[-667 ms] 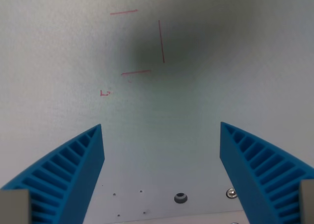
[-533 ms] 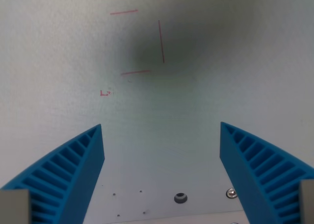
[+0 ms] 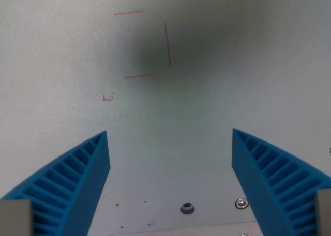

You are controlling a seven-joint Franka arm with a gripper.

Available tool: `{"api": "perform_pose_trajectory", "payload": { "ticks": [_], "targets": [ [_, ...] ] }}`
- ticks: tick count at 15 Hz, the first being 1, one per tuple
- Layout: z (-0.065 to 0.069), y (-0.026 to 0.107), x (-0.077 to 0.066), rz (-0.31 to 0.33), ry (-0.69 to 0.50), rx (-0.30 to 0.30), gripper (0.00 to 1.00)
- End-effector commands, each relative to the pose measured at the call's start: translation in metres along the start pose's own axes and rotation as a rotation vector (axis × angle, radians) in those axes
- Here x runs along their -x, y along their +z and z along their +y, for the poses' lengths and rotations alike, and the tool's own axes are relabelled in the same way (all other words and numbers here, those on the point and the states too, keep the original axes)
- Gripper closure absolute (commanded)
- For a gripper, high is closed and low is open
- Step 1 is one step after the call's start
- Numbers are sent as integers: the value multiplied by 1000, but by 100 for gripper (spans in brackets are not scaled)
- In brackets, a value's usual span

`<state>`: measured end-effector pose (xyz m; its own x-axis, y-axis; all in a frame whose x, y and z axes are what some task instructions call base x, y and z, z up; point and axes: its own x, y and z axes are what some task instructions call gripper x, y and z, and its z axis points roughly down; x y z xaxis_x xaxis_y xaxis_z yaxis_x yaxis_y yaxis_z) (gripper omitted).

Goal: Rotate around gripper negative x

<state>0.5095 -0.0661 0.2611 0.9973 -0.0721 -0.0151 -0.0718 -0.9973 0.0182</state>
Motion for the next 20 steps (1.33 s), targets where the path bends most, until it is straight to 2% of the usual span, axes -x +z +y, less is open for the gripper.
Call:
{"api": "perform_pose_trajectory", "payload": {
  "ticks": [1, 20],
  "targets": [
    [-1, -2, 0, 4, 6, 119, 0],
    [-1, -2, 0, 3, 6, 341, 0]
  ]
}}
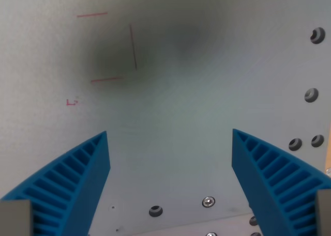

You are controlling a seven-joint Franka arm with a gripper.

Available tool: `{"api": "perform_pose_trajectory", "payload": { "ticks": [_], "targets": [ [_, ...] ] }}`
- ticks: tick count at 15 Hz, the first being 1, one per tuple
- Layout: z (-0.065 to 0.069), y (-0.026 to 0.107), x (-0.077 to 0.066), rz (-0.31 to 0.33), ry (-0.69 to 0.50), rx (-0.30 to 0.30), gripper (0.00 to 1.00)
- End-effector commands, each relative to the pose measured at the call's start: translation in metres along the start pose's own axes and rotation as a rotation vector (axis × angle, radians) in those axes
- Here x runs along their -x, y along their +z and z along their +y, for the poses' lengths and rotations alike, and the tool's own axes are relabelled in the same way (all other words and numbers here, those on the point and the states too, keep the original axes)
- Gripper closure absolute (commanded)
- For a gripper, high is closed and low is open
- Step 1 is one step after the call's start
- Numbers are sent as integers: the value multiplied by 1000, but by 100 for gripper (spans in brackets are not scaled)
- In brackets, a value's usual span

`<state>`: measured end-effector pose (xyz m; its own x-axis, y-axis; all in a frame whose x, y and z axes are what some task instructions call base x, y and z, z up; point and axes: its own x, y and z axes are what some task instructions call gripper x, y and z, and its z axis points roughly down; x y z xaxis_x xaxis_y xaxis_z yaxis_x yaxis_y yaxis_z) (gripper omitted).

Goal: Rotate around gripper negative x

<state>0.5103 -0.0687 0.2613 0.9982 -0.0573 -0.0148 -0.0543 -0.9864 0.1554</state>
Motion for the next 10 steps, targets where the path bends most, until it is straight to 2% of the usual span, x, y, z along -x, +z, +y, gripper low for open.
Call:
{"api": "perform_pose_trajectory", "payload": {
  "ticks": [1, 10],
  "targets": [
    [-3, -2, 1, -2, 21, 214, 0],
    [-3, -2, 1, -3, 20, 319, 0]
  ]
}}
